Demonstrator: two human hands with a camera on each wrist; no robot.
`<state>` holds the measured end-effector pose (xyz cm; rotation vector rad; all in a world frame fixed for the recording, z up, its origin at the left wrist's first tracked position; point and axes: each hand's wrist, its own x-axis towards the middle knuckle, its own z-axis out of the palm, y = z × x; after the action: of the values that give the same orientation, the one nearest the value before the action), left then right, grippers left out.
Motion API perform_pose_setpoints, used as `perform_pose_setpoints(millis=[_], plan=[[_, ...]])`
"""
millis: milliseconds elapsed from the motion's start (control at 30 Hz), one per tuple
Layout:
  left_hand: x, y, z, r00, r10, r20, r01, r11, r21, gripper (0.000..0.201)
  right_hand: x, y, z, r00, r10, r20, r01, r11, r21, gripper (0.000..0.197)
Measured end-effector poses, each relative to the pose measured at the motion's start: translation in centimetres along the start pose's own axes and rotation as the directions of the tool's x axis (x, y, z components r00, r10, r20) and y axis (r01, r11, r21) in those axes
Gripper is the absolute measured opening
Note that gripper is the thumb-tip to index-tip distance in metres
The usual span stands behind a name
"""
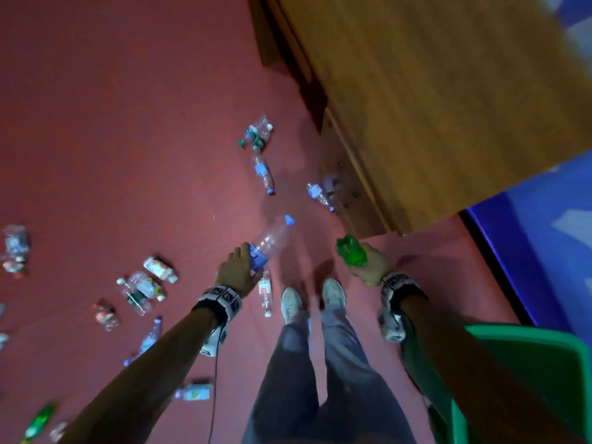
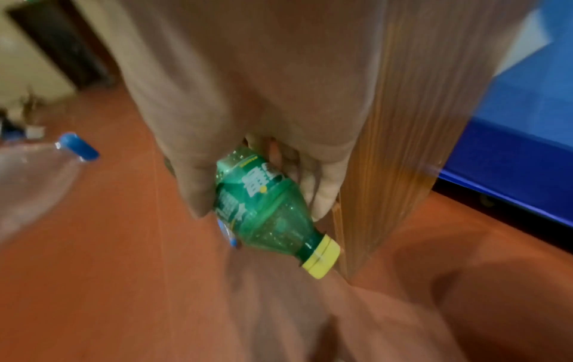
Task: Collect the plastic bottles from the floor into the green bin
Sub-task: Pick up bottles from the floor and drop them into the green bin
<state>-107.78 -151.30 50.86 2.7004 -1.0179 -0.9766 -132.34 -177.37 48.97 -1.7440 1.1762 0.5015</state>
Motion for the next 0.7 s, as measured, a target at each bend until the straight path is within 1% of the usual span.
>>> perform_pose_setpoints(millis=[67, 100, 133, 200, 267, 300, 367, 433, 533, 567, 600, 700], plan=[[-2.3, 3.3, -3.6, 0.997, 0.05, -0.051, -0.056, 0.992, -0.116, 0.064, -4.1, -3.1, -2.4, 0.998, -0.029, -0.048, 0.036, 0.989, 0.144, 0.046], [-3.4, 5.2, -5.4, 0.993, 0.089, -0.073, -0.101, 0.978, -0.183, 0.06, -6.3, -4.3, -3.8, 0.995, -0.041, -0.093, 0.061, 0.972, 0.226, 0.039], [-4.6, 7.3, -6.9, 0.988, 0.13, -0.087, -0.148, 0.957, -0.248, 0.056, -8.4, -5.1, -4.9, 0.987, -0.057, -0.152, 0.101, 0.947, 0.305, 0.037], [-6.3, 11.3, -9.3, 0.971, 0.212, -0.114, -0.238, 0.915, -0.324, 0.051, -12.3, -6.3, -7.1, 0.965, -0.059, -0.254, 0.17, 0.88, 0.444, 0.044], [-7.9, 15.0, -10.9, 0.949, 0.289, -0.129, -0.316, 0.876, -0.364, 0.05, -16.0, -6.5, -8.9, 0.936, -0.078, -0.343, 0.252, 0.829, 0.5, 0.059], [-8.8, 16.8, -11.4, 0.936, 0.327, -0.131, -0.352, 0.856, -0.378, 0.051, -17.8, -6.4, -9.8, 0.922, -0.078, -0.38, 0.285, 0.801, 0.526, 0.063], [-10.4, 20.2, -12.3, 0.9, 0.415, -0.134, -0.433, 0.814, -0.388, 0.05, -21.0, -5.9, -11.3, 0.882, -0.058, -0.468, 0.356, 0.732, 0.581, 0.059], [-12.0, 23.7, -12.9, 0.847, 0.51, -0.153, -0.523, 0.745, -0.414, 0.051, -23.7, -4.5, -12.8, 0.837, -0.03, -0.547, 0.414, 0.69, 0.594, 0.054], [-14.4, 28.9, -13.1, 0.758, 0.625, -0.187, -0.639, 0.653, -0.406, 0.053, -27.5, -1.9, -15.8, 0.804, -0.033, -0.594, 0.46, 0.668, 0.585, 0.057], [-15.1, 30.7, -13.0, 0.741, 0.644, -0.191, -0.656, 0.634, -0.41, 0.052, -28.9, -0.9, -17.2, 0.785, -0.033, -0.618, 0.478, 0.666, 0.572, 0.057], [-15.7, 32.5, -12.7, 0.736, 0.652, -0.184, -0.658, 0.622, -0.425, 0.051, -30.2, 0.3, -18.6, 0.765, -0.032, -0.644, 0.496, 0.668, 0.555, 0.056], [-17.7, 38.4, -11.4, 0.708, 0.686, -0.168, -0.679, 0.596, -0.428, 0.054, -34.8, 4.5, -23.1, 0.67, -0.026, -0.742, 0.55, 0.689, 0.472, 0.054]])
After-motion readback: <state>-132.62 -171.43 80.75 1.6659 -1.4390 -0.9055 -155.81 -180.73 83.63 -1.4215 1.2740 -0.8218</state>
